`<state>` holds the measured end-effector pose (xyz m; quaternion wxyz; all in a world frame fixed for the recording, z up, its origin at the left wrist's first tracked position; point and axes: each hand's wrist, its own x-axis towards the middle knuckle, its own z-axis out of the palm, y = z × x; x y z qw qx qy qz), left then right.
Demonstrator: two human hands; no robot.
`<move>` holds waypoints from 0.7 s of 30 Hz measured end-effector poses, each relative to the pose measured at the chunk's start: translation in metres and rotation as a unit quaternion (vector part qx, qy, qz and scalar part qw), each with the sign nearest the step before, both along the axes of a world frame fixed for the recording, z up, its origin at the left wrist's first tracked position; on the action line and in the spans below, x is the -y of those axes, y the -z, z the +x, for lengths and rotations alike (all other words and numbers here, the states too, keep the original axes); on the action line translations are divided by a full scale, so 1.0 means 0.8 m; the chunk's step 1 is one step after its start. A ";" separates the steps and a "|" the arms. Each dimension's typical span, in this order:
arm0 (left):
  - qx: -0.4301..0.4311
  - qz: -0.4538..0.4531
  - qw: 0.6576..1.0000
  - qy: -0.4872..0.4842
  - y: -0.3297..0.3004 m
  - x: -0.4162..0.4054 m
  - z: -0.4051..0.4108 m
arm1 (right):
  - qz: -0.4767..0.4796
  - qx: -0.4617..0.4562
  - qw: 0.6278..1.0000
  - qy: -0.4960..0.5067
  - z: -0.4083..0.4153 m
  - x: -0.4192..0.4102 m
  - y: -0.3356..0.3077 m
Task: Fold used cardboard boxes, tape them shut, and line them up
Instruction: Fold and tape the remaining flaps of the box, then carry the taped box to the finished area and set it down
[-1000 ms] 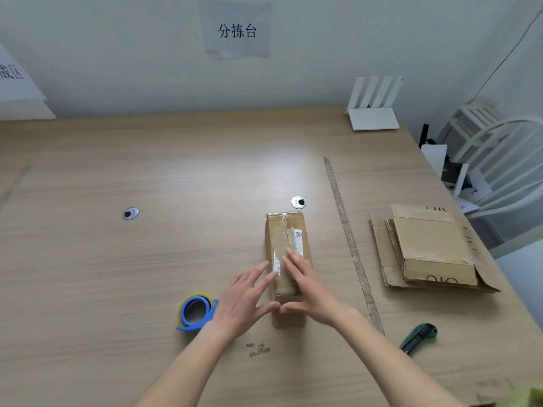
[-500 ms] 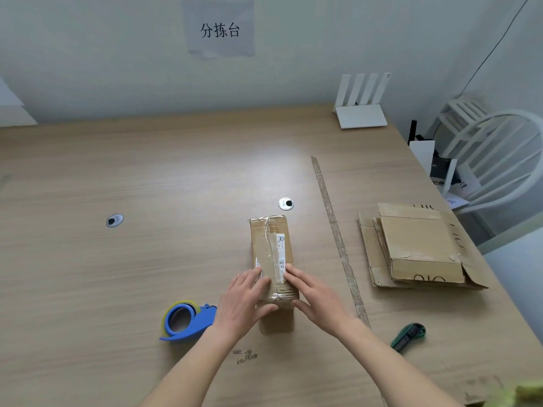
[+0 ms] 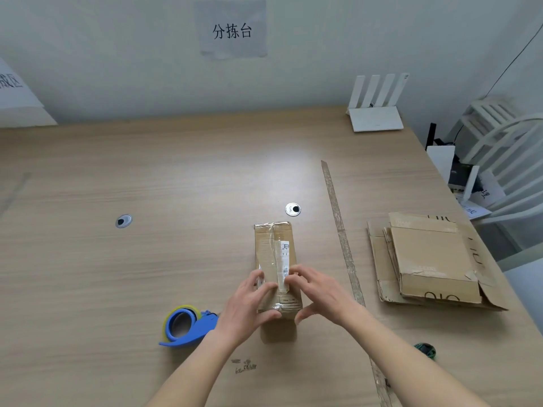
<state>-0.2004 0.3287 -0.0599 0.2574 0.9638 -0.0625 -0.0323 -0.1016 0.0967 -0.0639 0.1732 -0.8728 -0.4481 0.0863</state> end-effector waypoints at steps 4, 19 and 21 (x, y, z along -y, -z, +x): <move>-0.039 -0.052 0.995 -0.077 -0.025 0.005 0.008 | 0.047 -0.084 0.988 0.119 0.010 0.005 -0.012; -0.073 -0.396 0.866 -0.295 -0.163 0.007 0.112 | 0.261 -0.490 0.783 0.281 0.085 -0.062 -0.197; -0.038 -0.462 0.828 -0.317 -0.231 0.005 0.129 | 0.276 -0.517 0.755 0.293 0.112 -0.064 -0.265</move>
